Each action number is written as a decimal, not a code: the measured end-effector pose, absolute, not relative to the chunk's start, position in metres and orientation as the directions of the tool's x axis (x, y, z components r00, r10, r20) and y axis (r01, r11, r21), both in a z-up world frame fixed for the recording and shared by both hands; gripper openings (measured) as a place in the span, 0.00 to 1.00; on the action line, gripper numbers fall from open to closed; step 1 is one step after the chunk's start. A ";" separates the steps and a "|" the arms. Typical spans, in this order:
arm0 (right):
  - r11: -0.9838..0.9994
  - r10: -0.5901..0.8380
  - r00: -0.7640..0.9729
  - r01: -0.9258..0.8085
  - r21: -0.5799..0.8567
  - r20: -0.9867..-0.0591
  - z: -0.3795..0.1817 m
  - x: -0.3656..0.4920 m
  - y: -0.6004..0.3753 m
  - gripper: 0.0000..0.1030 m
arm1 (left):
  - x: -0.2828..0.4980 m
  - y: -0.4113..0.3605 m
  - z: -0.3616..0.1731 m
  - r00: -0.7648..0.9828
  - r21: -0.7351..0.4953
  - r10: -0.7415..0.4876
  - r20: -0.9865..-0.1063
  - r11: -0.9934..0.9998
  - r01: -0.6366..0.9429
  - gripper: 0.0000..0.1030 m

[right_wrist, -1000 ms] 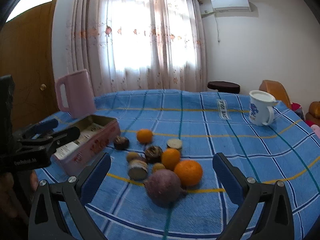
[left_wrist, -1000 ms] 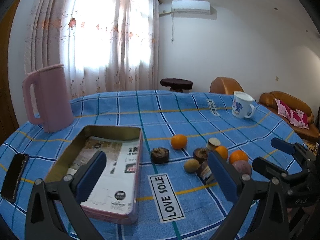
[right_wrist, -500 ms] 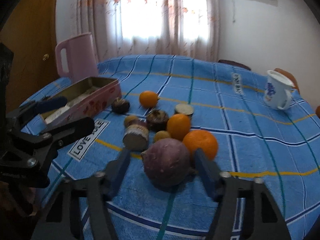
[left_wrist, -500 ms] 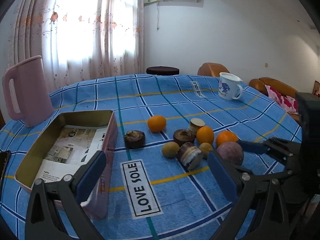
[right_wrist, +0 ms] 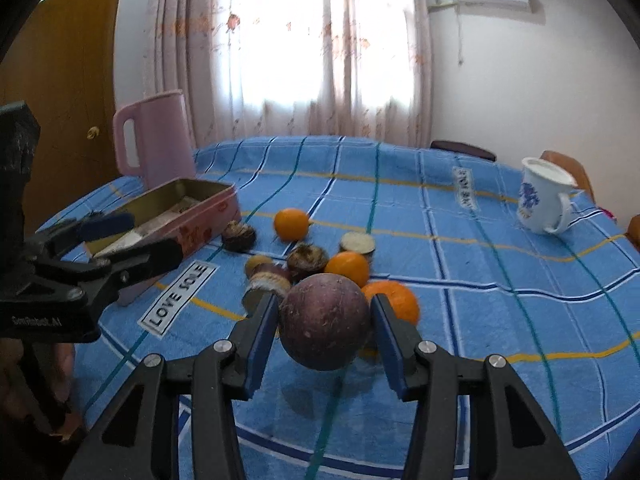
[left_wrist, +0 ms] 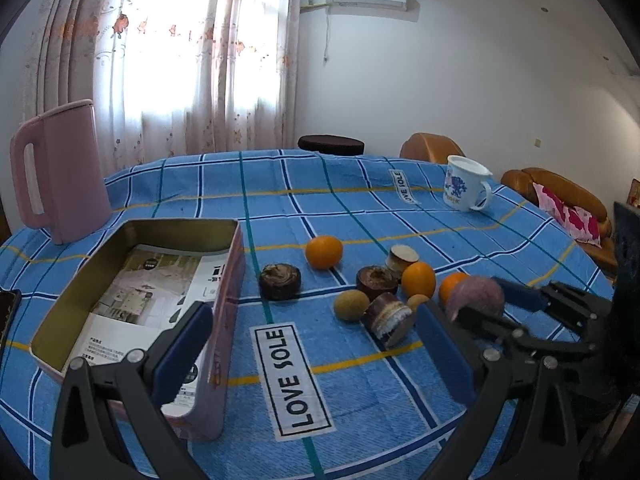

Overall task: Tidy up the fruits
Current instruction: 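Grasp the brown-and-purple cylindrical root slice with the left gripper while the right holds the beet, then carry the slice with the left gripper while the right carries the beet toward the tin box, then open the left gripper over the tin box while the right releases the beet inside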

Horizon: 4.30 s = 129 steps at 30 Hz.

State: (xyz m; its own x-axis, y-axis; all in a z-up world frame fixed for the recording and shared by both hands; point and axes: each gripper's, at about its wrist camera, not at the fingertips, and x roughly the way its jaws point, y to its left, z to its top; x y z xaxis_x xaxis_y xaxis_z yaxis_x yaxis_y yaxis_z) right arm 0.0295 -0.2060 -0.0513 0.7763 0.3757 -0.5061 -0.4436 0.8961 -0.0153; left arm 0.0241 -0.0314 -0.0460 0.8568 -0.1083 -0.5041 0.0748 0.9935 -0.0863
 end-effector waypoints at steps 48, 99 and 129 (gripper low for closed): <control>0.906 0.400 0.855 -0.424 -0.001 -0.329 -0.044 0.012 -0.237 0.48 | 0.046 -0.074 -0.056 0.783 -0.119 -0.275 -0.558 0.960 0.253 0.45; 0.680 0.634 0.616 -0.732 -0.043 -0.468 -0.012 0.079 -0.030 0.48 | 0.063 0.109 -0.028 0.838 -0.081 0.030 -0.545 0.993 -0.088 0.45; 0.621 0.571 0.533 -0.778 -0.097 -0.625 -0.060 0.097 0.031 0.49 | 0.085 0.132 -0.052 0.766 -0.026 0.087 -0.637 0.991 -0.133 0.48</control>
State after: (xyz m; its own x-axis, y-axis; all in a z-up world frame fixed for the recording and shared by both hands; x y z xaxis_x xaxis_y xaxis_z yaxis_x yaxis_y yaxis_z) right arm 0.0971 0.0307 -0.0595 0.5331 0.5705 -0.6248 -0.7778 0.6210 -0.0966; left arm 0.0845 0.1324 -0.0521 0.7661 0.0867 -0.6368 -0.1335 0.9907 -0.0257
